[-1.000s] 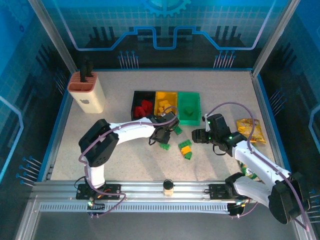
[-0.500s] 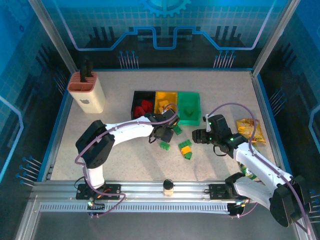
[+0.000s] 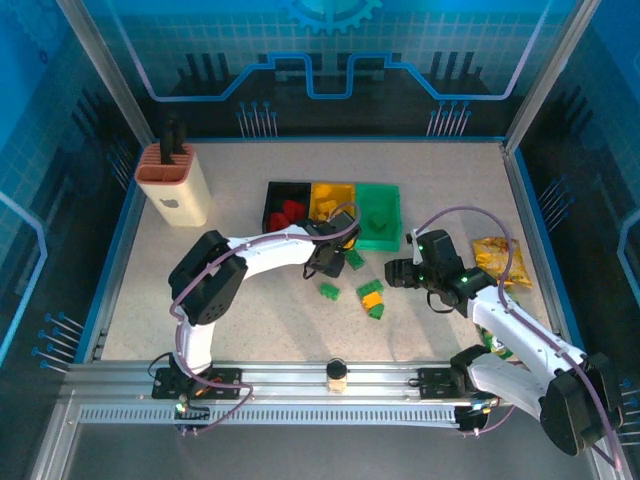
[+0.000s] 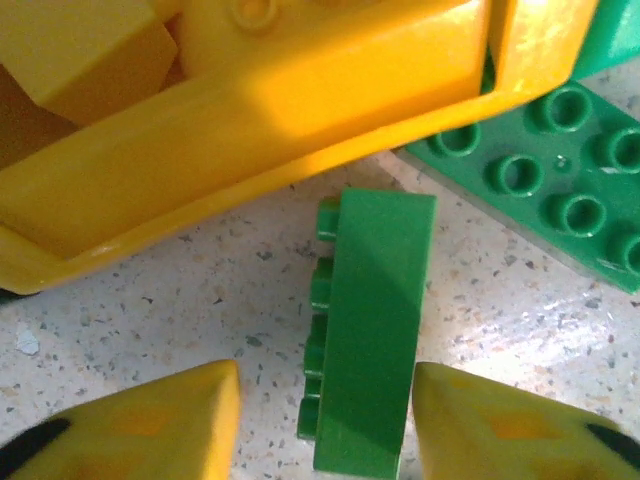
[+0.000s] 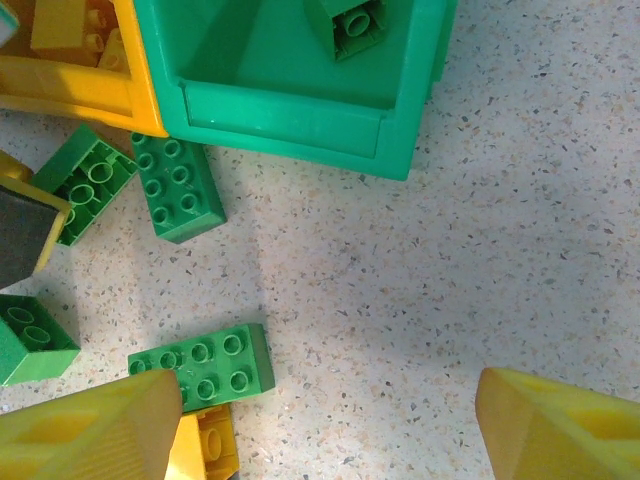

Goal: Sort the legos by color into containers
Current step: Pick up the lego from the center of the table.

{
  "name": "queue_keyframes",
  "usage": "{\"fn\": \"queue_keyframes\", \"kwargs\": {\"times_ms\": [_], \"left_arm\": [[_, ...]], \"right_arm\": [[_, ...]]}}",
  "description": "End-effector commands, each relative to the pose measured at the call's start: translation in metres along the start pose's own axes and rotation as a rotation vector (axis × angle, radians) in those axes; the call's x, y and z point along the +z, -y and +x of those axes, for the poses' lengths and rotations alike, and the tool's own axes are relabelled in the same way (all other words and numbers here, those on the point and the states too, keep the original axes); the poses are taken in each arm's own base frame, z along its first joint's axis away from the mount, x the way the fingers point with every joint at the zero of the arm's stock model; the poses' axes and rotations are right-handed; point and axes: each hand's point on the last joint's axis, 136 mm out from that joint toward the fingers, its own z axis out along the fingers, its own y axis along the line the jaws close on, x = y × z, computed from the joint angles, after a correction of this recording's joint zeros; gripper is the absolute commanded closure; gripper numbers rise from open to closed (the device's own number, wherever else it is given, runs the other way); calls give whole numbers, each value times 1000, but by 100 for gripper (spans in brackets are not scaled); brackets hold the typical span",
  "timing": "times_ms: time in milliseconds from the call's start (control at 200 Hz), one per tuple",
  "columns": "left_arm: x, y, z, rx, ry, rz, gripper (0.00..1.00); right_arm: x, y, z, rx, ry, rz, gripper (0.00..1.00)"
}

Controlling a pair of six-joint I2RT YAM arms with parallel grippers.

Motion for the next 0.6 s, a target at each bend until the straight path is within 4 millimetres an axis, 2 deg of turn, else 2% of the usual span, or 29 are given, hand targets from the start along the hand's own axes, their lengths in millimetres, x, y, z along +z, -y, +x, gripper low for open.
{"fn": "queue_keyframes", "kwargs": {"times_ms": [0,170,380,470,590], "left_arm": [[-4,7,-4,11,10,37,71],[-21,12,2,6,29,60,78],[-60,28,1,20,79,105,79],[-81,33,-8,18,118,134,79],[-106,41,-29,16,190,181,78]], "right_arm": [[-1,4,2,26,6,7,22],[0,5,3,28,8,9,22],[0,6,3,32,9,14,22],[-2,8,3,36,17,19,22],[-7,17,4,65,32,67,22]]}}
